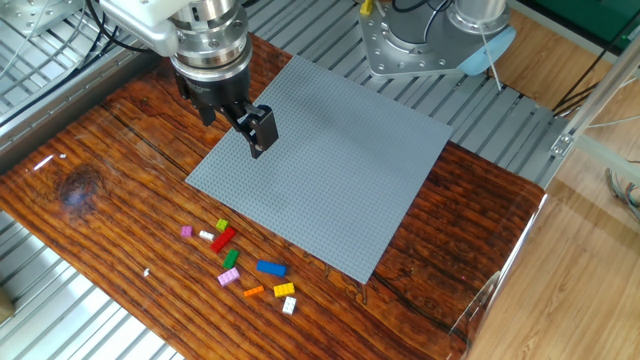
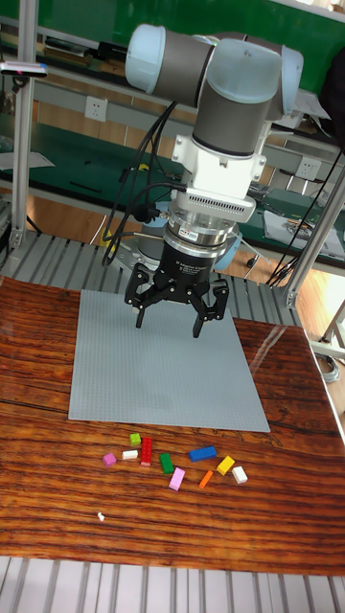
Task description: Build with small Lego blocks
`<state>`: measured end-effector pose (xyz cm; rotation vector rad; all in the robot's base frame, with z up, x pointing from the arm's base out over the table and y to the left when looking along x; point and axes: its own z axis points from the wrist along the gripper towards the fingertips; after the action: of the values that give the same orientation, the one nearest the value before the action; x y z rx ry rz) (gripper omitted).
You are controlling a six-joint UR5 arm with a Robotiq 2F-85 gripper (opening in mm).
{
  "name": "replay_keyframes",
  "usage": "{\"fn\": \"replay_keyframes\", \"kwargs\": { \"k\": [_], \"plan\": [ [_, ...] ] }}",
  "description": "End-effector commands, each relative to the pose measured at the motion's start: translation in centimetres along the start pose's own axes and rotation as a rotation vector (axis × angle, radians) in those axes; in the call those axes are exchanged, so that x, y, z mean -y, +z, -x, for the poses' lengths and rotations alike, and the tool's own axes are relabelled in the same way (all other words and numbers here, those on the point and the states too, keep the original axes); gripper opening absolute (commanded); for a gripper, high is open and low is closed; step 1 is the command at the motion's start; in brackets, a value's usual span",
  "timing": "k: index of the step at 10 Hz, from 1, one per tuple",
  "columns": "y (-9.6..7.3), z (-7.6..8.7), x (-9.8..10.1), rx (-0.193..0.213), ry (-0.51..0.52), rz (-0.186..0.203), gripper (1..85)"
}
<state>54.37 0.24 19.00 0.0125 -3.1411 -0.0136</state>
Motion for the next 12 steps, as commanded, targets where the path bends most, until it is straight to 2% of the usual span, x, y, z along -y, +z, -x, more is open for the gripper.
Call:
{"fn": "replay_keyframes", "kwargs": {
  "k": [1, 12],
  "plan": [
    [-0.02, 0.97, 1.55, 0.038, -0.008, -0.069, 2.0],
    [0.51, 1.17, 1.69, 0.048, -0.01, -0.065, 2.0]
  ]
}}
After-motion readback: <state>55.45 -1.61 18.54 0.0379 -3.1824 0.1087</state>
